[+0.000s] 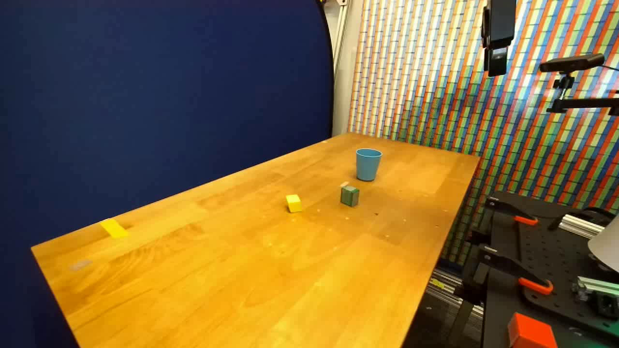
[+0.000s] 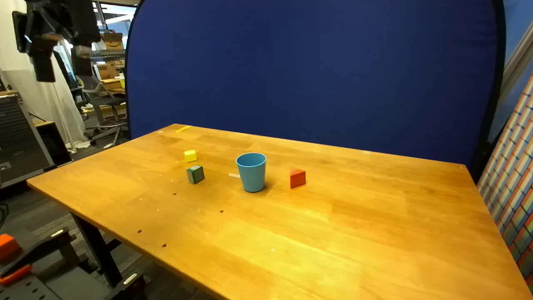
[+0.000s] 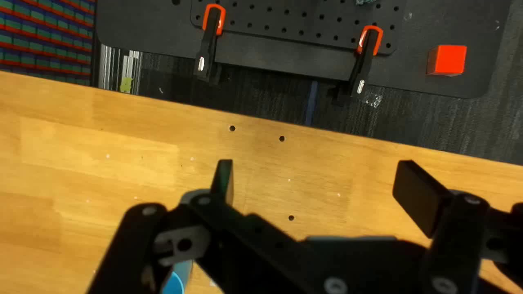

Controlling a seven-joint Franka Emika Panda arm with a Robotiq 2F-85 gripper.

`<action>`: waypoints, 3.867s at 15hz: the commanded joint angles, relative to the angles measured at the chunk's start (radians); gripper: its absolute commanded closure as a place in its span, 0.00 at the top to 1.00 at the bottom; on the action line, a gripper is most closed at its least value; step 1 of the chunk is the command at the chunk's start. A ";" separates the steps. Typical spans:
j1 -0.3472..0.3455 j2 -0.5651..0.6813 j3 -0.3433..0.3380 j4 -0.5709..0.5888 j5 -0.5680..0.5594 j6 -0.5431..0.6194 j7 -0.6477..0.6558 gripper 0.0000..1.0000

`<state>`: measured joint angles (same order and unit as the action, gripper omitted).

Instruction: Put the yellow block inside the blue cup

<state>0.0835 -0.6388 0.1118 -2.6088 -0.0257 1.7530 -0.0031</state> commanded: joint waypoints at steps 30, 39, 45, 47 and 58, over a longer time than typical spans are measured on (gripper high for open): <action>0.102 1.342 -0.007 0.876 -0.194 0.460 -0.128 1.00; 0.098 1.453 0.000 1.054 -0.186 0.391 -0.183 1.00; 0.092 1.439 0.006 1.027 -0.179 0.399 -0.194 0.42; 0.087 1.423 0.007 0.997 -0.176 0.403 -0.192 0.27; 0.070 1.050 -0.163 0.698 -0.257 0.407 0.055 0.16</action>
<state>0.1622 0.5690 -0.0178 -1.7776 -0.2399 2.1711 -0.0328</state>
